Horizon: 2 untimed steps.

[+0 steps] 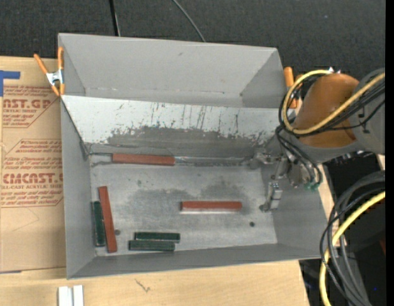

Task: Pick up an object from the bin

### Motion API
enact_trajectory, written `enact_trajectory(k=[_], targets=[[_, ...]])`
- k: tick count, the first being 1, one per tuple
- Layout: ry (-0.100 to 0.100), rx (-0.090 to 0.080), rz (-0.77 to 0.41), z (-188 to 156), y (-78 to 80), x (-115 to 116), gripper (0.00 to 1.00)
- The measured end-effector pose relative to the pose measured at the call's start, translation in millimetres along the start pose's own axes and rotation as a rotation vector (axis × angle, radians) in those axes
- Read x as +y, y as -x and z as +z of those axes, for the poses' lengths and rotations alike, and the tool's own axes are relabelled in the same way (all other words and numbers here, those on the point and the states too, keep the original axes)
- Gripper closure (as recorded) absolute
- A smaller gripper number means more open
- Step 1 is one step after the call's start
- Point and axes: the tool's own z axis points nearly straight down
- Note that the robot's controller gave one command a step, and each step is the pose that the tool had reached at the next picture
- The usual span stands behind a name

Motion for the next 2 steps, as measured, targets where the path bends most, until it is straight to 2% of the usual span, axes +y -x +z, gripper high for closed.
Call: enact_trajectory(k=[1,2], targets=[[0.002,0.005,0.045,51,-40.6,12,0.0],[0.003,0.004,-0.257,52,-16.7,87,1.0]])
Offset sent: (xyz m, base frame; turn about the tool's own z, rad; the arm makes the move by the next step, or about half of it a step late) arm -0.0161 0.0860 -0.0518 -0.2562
